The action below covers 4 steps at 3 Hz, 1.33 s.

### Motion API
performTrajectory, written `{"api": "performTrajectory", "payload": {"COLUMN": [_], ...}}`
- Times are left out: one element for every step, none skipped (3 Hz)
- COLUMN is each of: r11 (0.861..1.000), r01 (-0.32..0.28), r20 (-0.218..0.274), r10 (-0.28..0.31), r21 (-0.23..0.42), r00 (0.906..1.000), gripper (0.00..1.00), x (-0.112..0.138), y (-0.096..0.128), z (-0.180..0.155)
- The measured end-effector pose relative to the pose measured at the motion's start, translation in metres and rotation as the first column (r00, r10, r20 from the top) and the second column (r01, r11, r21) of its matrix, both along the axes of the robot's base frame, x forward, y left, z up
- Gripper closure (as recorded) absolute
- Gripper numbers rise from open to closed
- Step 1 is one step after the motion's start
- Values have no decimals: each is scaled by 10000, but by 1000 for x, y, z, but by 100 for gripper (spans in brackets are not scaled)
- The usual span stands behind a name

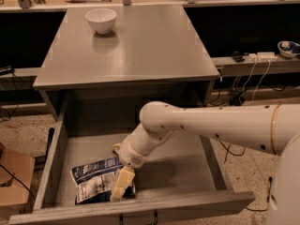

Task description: Pick blue chip bag from top drawer and place on counter

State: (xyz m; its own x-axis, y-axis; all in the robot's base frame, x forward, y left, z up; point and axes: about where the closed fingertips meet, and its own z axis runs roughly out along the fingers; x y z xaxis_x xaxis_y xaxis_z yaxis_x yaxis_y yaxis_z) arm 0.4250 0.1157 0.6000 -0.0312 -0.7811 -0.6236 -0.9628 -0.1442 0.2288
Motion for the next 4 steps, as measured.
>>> {"api": "performTrajectory", "payload": {"r11": [10000, 9979, 9922, 9787], "r01": [13, 574, 961, 1256], "r20": [-59, 280, 579, 915], "r10": [-13, -583, -1009, -1417], "r21": [-28, 292, 796, 1621], "r00": [10000, 9979, 9932, 9857], "gripper": [18, 49, 73, 96], "x": [-2, -7, -6, 2], "y": [0, -12, -19, -26], "z": [1, 22, 43, 77]}}
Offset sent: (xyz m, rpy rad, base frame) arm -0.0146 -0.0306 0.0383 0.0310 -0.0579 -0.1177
